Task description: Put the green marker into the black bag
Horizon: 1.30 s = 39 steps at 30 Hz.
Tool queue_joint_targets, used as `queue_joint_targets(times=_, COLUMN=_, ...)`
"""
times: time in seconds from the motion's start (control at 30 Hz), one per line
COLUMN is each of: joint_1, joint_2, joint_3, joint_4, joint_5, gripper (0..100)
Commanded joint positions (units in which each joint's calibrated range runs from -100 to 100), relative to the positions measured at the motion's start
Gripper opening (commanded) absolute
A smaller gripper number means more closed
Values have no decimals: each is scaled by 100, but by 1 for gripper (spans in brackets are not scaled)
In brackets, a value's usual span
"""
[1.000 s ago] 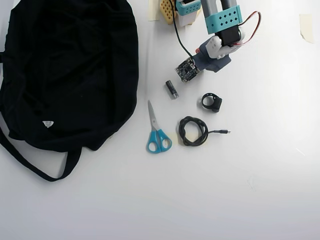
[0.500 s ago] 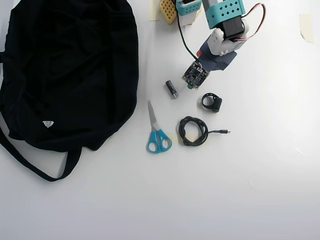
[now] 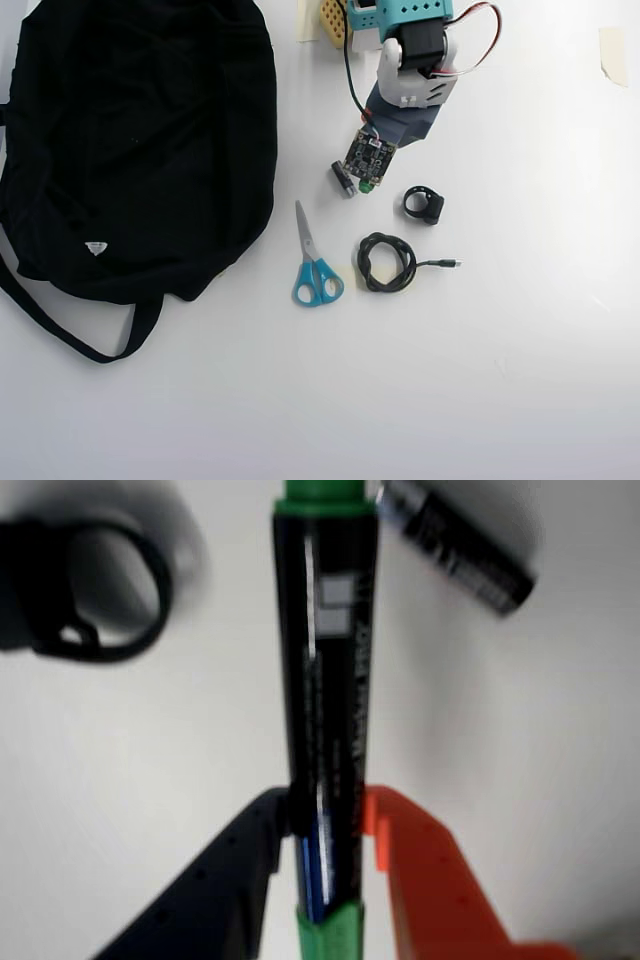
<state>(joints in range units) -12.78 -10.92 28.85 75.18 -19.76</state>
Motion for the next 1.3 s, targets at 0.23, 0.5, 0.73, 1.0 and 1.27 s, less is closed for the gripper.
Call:
queue_joint_targets(times=0.23, joint_1=882, joint_2=-136, joint_3=-810, joint_4=-16, joint_5=785, gripper=2)
queue_joint_targets(times=0.5, joint_1=1690, joint_2=-128, joint_3=-1169, joint_4=225, joint_5=1000, gripper=2)
queue_joint_targets(times=0.73, joint_1=2393, joint_2=-128, joint_3=-1690, joint_4=552, joint_5=1147, gripper=2)
queue_joint_targets(times=1.0, joint_1=3365, joint_2=-120, joint_3=-2005, joint_4=552, joint_5=1152, gripper=2)
queue_joint_targets(times=1.27, joint_1=4779, joint_2=-103, joint_3=-2202, joint_4=458, joint_5=1294, gripper=2)
